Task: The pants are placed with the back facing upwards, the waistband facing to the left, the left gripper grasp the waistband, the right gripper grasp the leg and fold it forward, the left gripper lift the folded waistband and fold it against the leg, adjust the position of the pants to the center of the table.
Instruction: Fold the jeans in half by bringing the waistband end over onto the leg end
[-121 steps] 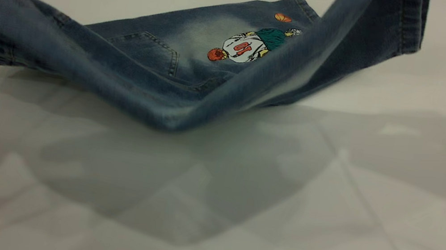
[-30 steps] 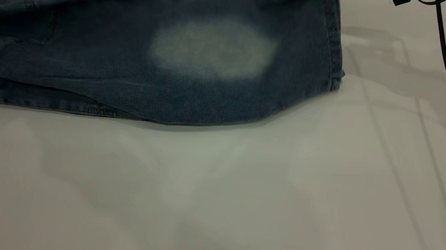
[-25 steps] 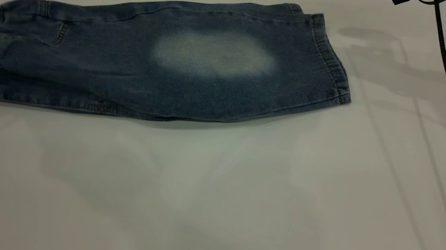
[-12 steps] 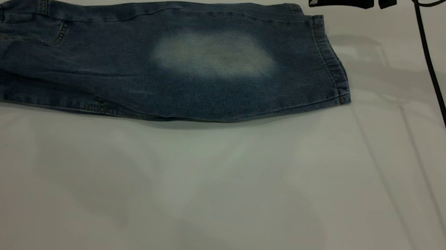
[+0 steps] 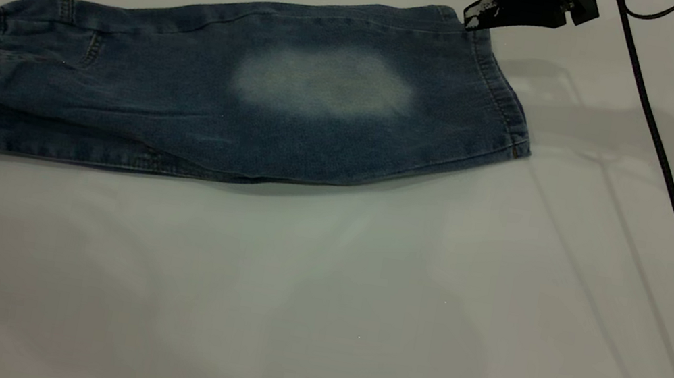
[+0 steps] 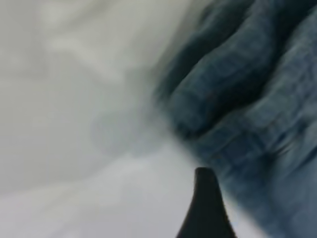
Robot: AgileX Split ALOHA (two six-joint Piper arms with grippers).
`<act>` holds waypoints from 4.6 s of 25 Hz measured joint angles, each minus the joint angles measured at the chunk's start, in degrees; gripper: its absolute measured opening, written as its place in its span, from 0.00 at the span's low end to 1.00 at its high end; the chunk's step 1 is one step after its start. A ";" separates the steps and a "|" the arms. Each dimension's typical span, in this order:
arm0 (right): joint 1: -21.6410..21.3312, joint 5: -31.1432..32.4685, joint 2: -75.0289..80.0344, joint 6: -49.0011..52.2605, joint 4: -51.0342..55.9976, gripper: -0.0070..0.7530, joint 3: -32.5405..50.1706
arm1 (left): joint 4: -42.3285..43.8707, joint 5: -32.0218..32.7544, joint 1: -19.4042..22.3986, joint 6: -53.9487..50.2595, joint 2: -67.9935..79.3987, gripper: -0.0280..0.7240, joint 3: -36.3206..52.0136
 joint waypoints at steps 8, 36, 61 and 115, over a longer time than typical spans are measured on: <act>1.19 0.20 0.00 -0.75 0.08 0.64 0.05 | 19.49 1.31 -0.11 -12.82 -0.83 0.67 2.89; 4.16 0.59 0.00 -1.73 -1.36 0.64 0.05 | -2.96 1.50 4.20 26.80 6.64 0.62 -3.23; 4.11 0.59 0.00 -1.73 -1.60 0.64 0.05 | -5.77 -1.72 4.45 32.52 13.41 0.88 -4.55; 7.69 0.33 0.00 -2.84 0.17 0.64 0.05 | -34.78 11.79 4.38 53.41 18.04 0.17 -7.88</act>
